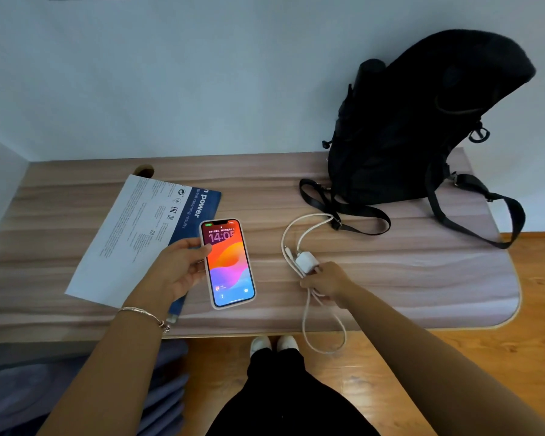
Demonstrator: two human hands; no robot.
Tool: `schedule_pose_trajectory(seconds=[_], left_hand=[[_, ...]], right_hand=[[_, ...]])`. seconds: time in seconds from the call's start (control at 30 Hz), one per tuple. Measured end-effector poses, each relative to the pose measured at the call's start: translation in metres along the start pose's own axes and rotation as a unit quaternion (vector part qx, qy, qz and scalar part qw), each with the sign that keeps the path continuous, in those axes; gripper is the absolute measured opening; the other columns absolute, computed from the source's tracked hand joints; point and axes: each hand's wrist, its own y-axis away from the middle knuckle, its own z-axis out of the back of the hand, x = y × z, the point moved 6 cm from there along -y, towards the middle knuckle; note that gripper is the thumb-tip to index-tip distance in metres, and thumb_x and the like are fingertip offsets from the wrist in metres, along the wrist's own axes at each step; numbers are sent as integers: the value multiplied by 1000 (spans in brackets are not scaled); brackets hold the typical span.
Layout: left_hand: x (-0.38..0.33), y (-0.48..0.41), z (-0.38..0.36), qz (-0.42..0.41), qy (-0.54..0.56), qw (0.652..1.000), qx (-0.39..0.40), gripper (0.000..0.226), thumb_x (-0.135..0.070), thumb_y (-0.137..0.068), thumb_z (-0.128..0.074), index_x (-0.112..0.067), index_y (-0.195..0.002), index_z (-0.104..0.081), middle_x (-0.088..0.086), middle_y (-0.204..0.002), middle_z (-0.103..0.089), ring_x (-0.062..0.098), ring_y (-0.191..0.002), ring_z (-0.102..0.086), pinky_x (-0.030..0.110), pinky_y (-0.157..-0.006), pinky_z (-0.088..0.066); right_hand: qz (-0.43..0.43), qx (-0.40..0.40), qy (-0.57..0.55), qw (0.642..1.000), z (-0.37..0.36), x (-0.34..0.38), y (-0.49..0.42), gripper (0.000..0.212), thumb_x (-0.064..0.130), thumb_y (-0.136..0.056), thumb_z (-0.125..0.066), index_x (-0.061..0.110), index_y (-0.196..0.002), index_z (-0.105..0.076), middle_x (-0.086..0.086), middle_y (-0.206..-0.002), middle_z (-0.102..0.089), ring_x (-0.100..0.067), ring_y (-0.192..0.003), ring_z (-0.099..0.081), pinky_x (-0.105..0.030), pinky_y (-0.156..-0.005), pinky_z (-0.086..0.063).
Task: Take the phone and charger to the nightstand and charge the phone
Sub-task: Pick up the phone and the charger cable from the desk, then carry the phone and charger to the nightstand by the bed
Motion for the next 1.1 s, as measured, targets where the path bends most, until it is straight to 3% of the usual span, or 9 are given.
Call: schedule_pose_trajectory(seconds=[0.17,0.3,0.5,0.7,0.97,1.1], left_hand=[[-12,2,-9,5,-1,1000,22,9,-3,-88,-58,-9,-94,-61,8,-89,-70,20,-83,-66,31,-61,-54],[-16,5,-22,15,-13,998,57,13,-3,-87,-58,-7,-99,-61,11,-94,-69,23,-88,-65,33,-61,-57],[-36,9,-43,-10,-49,991,127,12,-5,-88,-57,-8,-99,-61,10,-96,-68,22,-88,-64,34,-70,-51],[-59,13,-65,-35,-61,978,198,10,-6,-90,-54,-9,-96,-61,4,-82,-71,21,-85,-62,31,-72,-50],[-61,24,-77,-49,-86,959,267,9,-6,-88,-55,-10,-83,-61,1,-68,-73,16,-73,-66,22,-54,-56],[-58,36,-97,-49,-107,935,333,14,-5,-90,-51,-11,-89,-63,-2,-68,-75,9,-61,-70,21,-53,-55]], right_hand=[[-47,106,-184,976,0,-4,12,14,-3,-81,-62,2,-94,-59,-14,-84,-69,-25,-78,-69,-42,-86,-52],[6,150,-260,954,4,9,28,17,-1,-87,-54,4,-103,-56,-15,-91,-75,-26,-90,-71,-44,-97,-49],[88,158,-357,916,25,41,62,19,7,-94,-45,6,-111,-55,-7,-90,-77,-16,-85,-72,-27,-74,-58],[140,109,-411,894,37,46,96,24,9,-98,-36,7,-94,-60,0,-70,-58,-6,-54,-52,-17,-53,-45],[171,-3,-480,860,42,26,129,27,7,-98,-31,6,-98,-58,-1,-68,-48,-7,-49,-45,-17,-48,-39],[171,-49,-518,837,44,5,147,28,7,-97,-30,5,-100,-58,4,-59,-47,-6,-44,-42,-17,-46,-38]])
